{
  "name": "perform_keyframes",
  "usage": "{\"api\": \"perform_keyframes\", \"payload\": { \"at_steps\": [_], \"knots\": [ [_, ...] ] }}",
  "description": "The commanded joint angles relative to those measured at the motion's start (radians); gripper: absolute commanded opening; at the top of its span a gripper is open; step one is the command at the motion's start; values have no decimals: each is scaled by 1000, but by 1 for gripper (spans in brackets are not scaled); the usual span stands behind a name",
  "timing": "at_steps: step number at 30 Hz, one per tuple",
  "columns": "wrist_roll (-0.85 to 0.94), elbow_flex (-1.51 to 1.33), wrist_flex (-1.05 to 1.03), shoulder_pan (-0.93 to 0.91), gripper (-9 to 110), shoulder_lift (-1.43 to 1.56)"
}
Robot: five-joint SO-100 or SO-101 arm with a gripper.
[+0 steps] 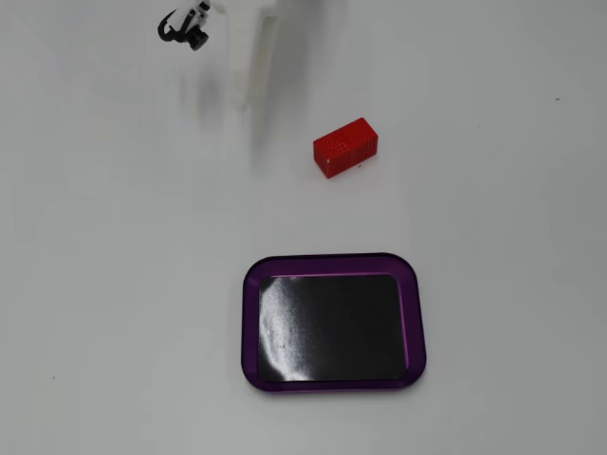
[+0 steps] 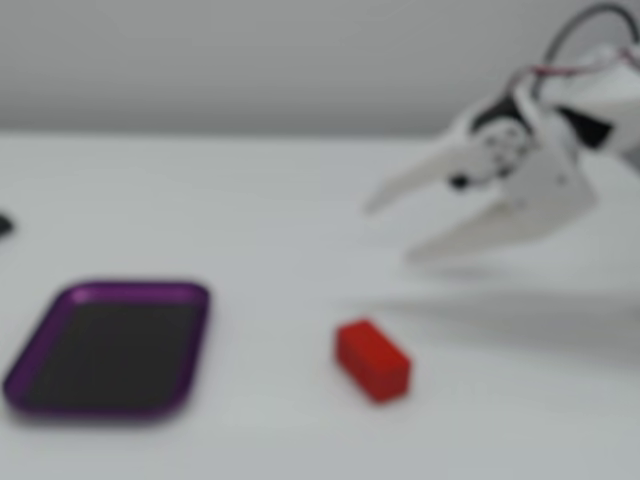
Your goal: Remove the cube from the box.
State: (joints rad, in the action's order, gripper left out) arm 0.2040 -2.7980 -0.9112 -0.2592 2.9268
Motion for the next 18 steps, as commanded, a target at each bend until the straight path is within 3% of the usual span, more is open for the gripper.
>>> {"api": "perform_keyframes", "payload": {
  "at_steps": [1, 4, 9, 18],
  "knots": [
    [-8, 0, -6, -6, 14, 11],
    [-8, 0, -6, -6, 13, 11],
    [-11, -3, -6, -3, 0, 11],
    [-175, 2, -6, -2, 0, 11]
  ]
}}
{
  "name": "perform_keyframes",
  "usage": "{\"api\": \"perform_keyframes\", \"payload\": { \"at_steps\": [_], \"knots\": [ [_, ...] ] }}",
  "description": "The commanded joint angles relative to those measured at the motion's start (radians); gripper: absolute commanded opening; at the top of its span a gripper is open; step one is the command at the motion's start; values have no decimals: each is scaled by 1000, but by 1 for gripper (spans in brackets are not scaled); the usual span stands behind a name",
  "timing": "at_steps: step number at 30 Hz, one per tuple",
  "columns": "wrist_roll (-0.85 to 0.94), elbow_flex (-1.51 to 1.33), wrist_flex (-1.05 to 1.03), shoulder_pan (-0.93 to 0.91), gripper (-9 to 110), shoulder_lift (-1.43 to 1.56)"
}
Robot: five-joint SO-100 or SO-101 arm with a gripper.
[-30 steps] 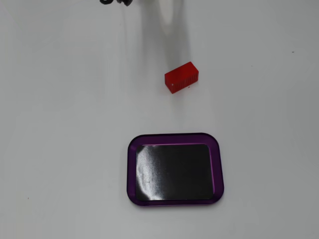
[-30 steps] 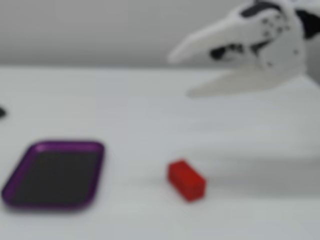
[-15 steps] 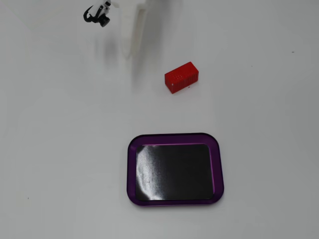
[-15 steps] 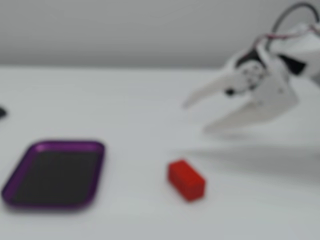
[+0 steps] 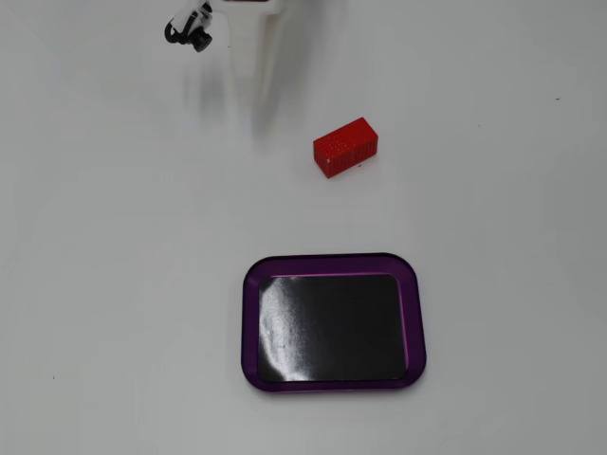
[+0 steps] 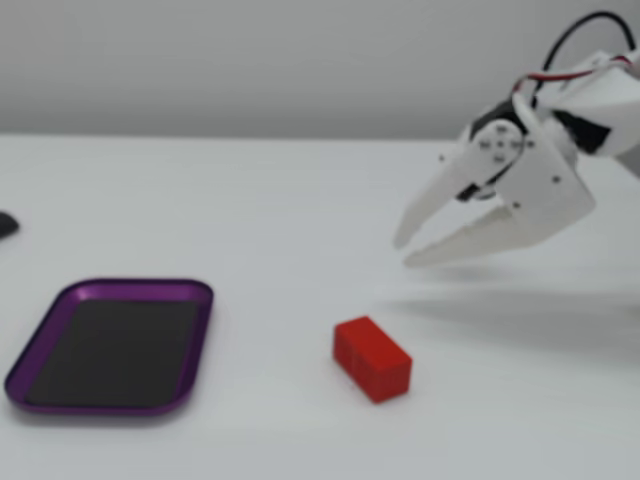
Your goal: Remove the cube from the box.
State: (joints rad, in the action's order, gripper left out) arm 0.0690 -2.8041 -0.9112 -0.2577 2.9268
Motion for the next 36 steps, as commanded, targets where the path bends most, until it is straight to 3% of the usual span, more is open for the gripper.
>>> {"api": "perform_keyframes", "payload": {
  "at_steps": [1, 10, 36],
  "knots": [
    [-48, 3, -6, 11, 0, 11],
    [-52, 6, -3, 186, 0, 9],
    [-41, 8, -5, 183, 0, 9]
  ]
}}
